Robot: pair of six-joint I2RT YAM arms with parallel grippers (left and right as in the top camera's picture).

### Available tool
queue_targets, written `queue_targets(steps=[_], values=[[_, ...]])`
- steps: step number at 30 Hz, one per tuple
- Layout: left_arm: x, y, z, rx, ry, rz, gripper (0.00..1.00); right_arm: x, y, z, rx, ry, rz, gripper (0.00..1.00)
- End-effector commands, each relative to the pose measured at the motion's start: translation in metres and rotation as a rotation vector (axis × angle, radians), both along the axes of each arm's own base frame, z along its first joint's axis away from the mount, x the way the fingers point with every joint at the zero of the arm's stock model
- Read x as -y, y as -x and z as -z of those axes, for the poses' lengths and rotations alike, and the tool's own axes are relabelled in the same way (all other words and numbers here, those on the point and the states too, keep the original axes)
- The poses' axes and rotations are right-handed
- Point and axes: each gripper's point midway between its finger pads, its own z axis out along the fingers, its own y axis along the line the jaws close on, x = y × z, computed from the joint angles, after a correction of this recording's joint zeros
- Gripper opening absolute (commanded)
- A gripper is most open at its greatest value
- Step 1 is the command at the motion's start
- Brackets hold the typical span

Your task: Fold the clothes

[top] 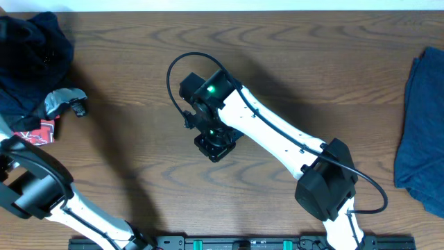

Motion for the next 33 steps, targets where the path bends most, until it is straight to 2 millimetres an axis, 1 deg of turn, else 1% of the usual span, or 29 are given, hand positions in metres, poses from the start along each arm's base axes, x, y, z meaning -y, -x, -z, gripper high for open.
queue_targets(steps=[1, 4, 6, 9, 11, 15, 16, 20, 22, 23, 25, 27, 28, 31, 33], values=[[-0.028, 0.008, -0.013, 0.020, -0.067, -0.095, 0.20, -0.007, 0.003, -0.010, 0.004, -0.033, 0.002, 0.01], [-0.042, 0.011, -0.019, 0.038, -0.100, -0.137, 0.20, -0.009, 0.005, -0.010, -0.008, -0.042, 0.013, 0.01], [-0.050, 0.013, -0.018, 0.029, -0.117, -0.177, 0.21, -0.010, 0.005, -0.010, -0.011, -0.039, 0.026, 0.01], [-0.055, 0.010, -0.013, 0.029, -0.137, -0.182, 0.21, -0.010, 0.005, -0.011, -0.014, -0.038, 0.038, 0.01], [-0.057, 0.007, -0.005, 0.024, -0.133, -0.181, 0.21, -0.012, 0.007, -0.011, -0.022, -0.046, 0.040, 0.01], [-0.063, 0.003, 0.023, -0.011, -0.103, -0.181, 0.21, -0.012, 0.008, -0.012, -0.031, -0.045, 0.058, 0.01], [-0.064, 0.003, 0.032, -0.026, -0.092, -0.181, 0.21, -0.012, 0.008, -0.012, -0.033, -0.042, 0.067, 0.01], [-0.071, 0.005, 0.057, -0.064, -0.062, -0.188, 0.21, -0.014, 0.009, -0.013, -0.044, -0.050, 0.071, 0.01], [-0.075, 0.010, 0.072, -0.099, -0.044, -0.191, 0.21, -0.014, 0.009, -0.013, -0.044, -0.049, 0.074, 0.01], [-0.076, 0.012, 0.077, -0.112, -0.034, -0.194, 0.21, -0.014, 0.009, -0.013, -0.044, -0.049, 0.074, 0.01], [-0.077, 0.020, 0.091, -0.156, -0.002, -0.201, 0.20, -0.014, 0.009, -0.013, -0.043, -0.051, 0.074, 0.02], [-0.082, 0.031, 0.103, -0.212, 0.017, -0.230, 0.19, -0.015, 0.009, -0.013, -0.041, -0.053, 0.074, 0.03], [-0.085, 0.038, 0.109, -0.241, 0.026, -0.250, 0.14, -0.015, 0.008, -0.012, -0.040, -0.055, 0.074, 0.04], [-0.091, 0.060, 0.124, -0.312, 0.081, -0.286, 0.07, -0.015, 0.008, -0.012, -0.040, -0.055, 0.074, 0.04], [-0.095, 0.075, 0.134, -0.357, 0.116, -0.310, 0.06, -0.015, 0.008, -0.012, -0.040, -0.055, 0.074, 0.04]])
